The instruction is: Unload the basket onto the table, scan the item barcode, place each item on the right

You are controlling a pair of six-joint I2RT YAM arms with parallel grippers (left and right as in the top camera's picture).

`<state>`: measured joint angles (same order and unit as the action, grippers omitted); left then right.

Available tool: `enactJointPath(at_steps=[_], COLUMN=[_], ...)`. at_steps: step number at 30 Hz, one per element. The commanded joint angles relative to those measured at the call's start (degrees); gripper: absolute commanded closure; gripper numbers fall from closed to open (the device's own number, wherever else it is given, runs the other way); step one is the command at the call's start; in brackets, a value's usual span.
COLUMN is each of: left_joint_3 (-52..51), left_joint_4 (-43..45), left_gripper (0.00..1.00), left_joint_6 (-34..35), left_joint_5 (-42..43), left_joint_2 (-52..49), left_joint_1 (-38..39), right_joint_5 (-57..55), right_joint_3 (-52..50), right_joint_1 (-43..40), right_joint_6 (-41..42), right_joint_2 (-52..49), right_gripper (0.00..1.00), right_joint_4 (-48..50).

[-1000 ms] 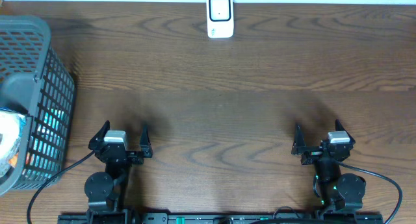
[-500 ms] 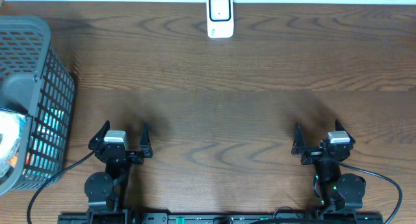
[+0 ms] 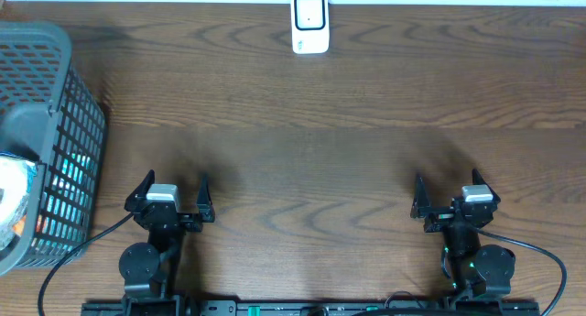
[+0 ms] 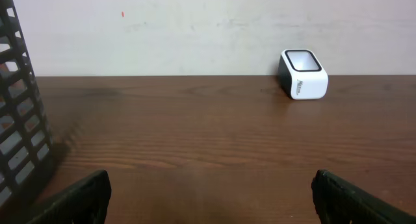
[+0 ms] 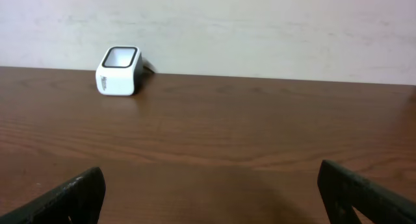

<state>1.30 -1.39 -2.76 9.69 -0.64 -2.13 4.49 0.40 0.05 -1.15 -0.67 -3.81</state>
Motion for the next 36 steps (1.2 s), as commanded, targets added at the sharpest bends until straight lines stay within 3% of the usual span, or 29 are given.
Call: enactJointPath(at_steps=[1,12,18,22,25,29,36], left_joint_3=[-1.1,-1.1,-1.1,-1.1,-1.1,-0.6,10.3], left_joint_4=[-1.9,-1.8,0.6,5.3,13.8,23.6,21.9], left_gripper=[0.02,0.02,0.02,0.02,0.02,0.02,0.02], left_joint_6=[0.5,0.5,0.5,0.5,1.0,5.7,6.1], left_joint_5=[-0.1,-0.1,4.5,7.3,11.4,11.3,11.1], left_joint_2=[0.4,0.4,0.4,0.4,0.4,0.4,-4.0], left_joint_1=[0.2,0.2,0.2,0.2,0.2,0.2,0.2], right_joint_5=[0.3,0.3,0.4,0.4,0.4,0.4,0.4], right_joint_3=[0.0,0.0,0.0,0.0,0.0,0.0,0.0], right_joint_1=[0.4,0.4,0.4,0.4,0.4,0.4,0.4], right_joint_6=[-0.8,-0.8,-0.8,-0.8,-0.8,-0.8,-0.8], right_joint_2=[0.2,0.2,0.2,0.2,0.2,0.2,0.2], right_gripper=[0.01,0.01,0.01,0.01,0.01,0.01,0.01], right_joint_4=[-0.2,-0.2,-0.2,-0.2,-0.2,-0.2,-0.2])
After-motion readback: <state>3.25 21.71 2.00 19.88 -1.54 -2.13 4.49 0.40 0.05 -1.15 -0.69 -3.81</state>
